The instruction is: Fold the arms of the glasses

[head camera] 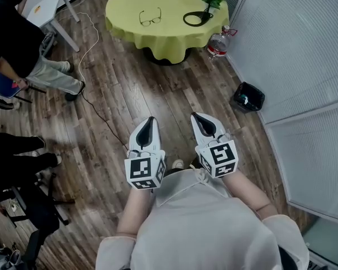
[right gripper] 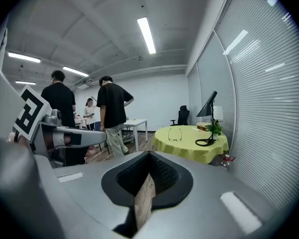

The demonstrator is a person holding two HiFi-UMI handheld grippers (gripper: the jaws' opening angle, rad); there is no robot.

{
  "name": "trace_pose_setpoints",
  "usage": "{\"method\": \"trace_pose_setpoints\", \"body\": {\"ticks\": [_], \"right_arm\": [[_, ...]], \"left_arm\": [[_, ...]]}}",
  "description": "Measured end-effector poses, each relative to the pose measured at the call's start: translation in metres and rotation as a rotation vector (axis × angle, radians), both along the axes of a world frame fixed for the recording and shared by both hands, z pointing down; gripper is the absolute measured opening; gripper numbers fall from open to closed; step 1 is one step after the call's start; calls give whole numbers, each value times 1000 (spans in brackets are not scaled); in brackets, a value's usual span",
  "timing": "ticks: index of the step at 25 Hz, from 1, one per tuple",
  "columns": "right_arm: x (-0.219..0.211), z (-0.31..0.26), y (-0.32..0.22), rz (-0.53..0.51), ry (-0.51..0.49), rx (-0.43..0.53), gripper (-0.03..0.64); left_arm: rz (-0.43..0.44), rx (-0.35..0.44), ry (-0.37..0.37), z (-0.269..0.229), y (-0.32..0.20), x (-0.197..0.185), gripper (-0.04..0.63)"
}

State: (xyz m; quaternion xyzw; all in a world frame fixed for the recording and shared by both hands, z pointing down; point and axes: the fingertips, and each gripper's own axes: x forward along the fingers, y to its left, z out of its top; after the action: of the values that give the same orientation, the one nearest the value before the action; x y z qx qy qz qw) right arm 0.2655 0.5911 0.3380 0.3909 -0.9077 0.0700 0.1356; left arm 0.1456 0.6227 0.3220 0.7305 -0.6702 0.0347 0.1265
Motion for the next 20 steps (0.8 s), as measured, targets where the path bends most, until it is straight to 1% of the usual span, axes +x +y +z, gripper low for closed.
{"method": "trace_pose_setpoints", "body": {"ticks": [5, 10, 13, 17, 20], "right_arm": [[-31, 10, -30, -30, 23, -15, -2], [-62, 20, -81, -64, 33, -17, -2], [-83, 22, -128, -75, 30, -23, -2], [-112, 22, -200, -85, 25, -32, -2], [-126, 22, -256, -69, 23, -33, -2]], "left_arm": [[-27, -16, 21, 13, -26, -31, 6], [-58, -34, 42, 28, -71, -61, 6], [-75, -39, 24, 29, -115, -82, 6], [-83, -38, 20, 24, -189, -113, 6], [-81, -40, 14, 23, -245, -132, 6]]}}
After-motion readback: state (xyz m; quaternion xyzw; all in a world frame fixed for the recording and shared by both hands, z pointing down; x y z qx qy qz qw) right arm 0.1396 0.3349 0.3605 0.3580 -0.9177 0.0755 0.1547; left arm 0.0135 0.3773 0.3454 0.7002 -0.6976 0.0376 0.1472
